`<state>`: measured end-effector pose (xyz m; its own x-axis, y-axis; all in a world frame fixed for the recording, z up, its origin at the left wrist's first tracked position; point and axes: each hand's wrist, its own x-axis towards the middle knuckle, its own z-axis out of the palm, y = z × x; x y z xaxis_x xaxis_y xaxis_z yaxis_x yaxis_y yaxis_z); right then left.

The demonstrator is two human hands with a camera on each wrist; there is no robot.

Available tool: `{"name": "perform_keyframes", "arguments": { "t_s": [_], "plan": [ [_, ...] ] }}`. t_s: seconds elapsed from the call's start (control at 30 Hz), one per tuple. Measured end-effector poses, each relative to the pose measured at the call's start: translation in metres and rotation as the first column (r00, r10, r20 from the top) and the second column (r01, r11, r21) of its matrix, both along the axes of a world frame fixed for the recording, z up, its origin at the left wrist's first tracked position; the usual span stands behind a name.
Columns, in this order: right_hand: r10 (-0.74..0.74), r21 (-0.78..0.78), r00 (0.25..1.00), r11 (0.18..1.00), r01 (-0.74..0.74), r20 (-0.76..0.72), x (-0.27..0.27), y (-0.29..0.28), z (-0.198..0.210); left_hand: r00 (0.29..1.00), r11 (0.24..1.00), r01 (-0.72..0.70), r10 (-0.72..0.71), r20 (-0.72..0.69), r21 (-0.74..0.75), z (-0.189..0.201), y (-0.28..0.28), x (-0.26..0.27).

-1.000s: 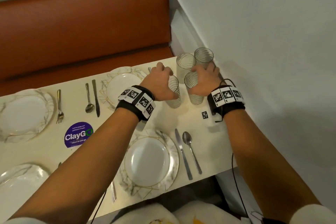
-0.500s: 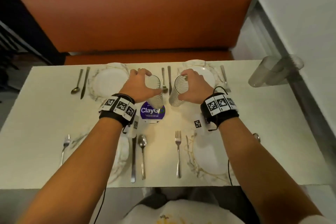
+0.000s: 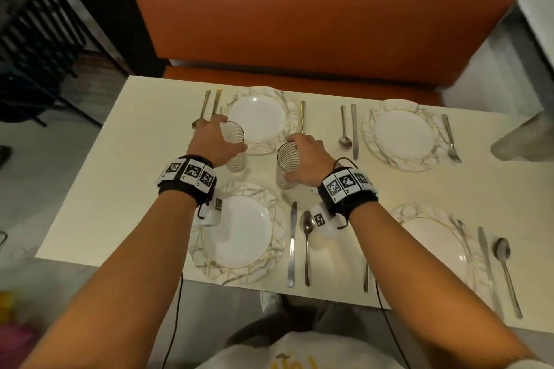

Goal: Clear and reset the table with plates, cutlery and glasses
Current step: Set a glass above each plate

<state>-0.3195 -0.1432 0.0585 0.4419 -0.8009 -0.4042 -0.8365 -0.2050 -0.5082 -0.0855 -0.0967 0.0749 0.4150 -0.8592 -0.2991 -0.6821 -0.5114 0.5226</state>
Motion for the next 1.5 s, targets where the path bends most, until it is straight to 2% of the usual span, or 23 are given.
{"name": "perform_keyframes", "arguments": {
  "t_s": [0.3,0.8,1.0,1.17,1.33,1.5],
  "plan": [
    [0.059,-0.031,0.995,0.998,-0.062,-0.078,0.021,0.007,-0.002,0.999,0.999,-0.040,0.041,-0.023,0.026,-0.022,0.007,0.036],
    [0.052,-0.041,0.991,0.997,-0.058,-0.127,0.024,0.015,-0.002,0.998,0.998,-0.059,0.060,-0.026,0.017,-0.023,0.005,0.038],
    [0.047,-0.032,0.988,0.998,-0.052,-0.145,0.023,0.017,-0.001,0.998,0.998,-0.033,0.029,0.062,0.058,-0.020,0.005,0.036],
    [0.021,-0.034,0.997,0.999,-0.024,-0.072,0.010,0.016,0.002,0.990,0.999,-0.014,0.008,0.143,0.036,-0.013,0.006,0.035],
    [-0.046,-0.063,0.998,0.997,0.048,0.033,-0.016,0.011,0.010,0.967,0.997,0.068,-0.054,0.250,-0.048,0.005,0.001,0.018],
    [-0.146,-0.096,0.982,0.983,0.157,0.116,-0.060,0.009,0.022,0.970,0.978,0.166,-0.138,0.201,-0.127,0.028,-0.019,-0.034]
  ]
}}
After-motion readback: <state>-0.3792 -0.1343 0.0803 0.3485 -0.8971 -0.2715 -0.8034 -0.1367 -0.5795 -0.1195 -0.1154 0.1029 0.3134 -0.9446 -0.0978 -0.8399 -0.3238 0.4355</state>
